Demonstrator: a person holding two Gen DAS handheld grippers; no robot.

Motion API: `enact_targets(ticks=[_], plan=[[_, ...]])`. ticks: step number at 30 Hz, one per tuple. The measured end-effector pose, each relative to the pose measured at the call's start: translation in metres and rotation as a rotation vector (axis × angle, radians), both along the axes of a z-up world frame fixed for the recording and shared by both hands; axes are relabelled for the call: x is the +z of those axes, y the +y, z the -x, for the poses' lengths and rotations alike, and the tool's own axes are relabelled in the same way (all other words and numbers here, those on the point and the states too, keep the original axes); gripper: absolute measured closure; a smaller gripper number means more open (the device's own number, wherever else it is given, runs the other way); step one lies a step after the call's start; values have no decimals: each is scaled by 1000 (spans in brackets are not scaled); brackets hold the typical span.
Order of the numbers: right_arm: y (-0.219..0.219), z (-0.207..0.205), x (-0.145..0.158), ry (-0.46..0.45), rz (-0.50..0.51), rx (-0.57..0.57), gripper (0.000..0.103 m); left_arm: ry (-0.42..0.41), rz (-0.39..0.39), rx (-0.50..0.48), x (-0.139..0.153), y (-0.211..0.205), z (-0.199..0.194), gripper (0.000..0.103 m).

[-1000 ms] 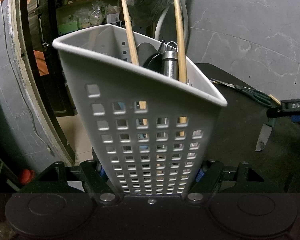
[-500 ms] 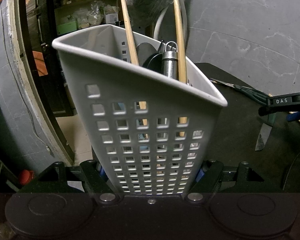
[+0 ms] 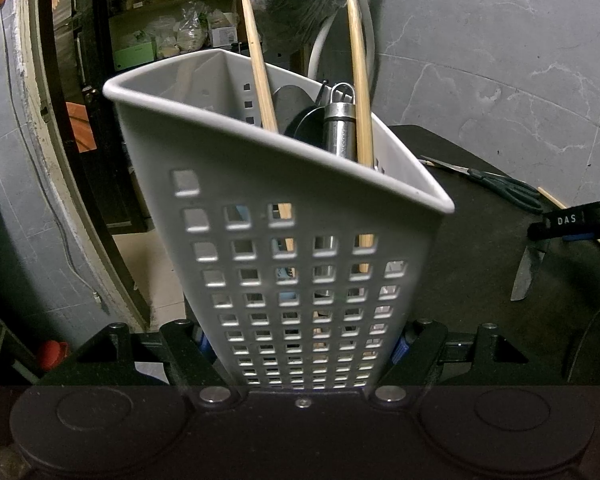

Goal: Organize utensils
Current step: 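Close the right gripper on the green knife handle and lift it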

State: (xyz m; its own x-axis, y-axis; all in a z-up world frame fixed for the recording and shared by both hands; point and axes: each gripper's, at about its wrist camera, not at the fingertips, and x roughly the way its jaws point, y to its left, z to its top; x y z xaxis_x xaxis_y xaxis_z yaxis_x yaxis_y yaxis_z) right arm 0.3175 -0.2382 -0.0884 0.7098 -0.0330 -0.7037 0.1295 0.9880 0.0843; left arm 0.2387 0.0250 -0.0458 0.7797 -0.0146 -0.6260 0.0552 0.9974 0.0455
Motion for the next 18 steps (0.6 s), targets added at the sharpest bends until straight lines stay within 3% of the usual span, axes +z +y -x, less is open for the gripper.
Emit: enact_targets(ticks=[4, 10, 14, 18], plan=[[0, 6, 2, -17, -5, 29, 65, 0, 0, 0, 0, 0, 0, 26], [4, 17, 6, 0, -13, 147, 84, -1, 0, 2, 0, 0, 0, 26], [15, 32, 10, 42, 43, 266, 85, -1, 0, 3, 0, 0, 0, 26], [16, 36, 17, 99, -5, 330, 80, 2, 0, 6, 0, 1, 0, 27]])
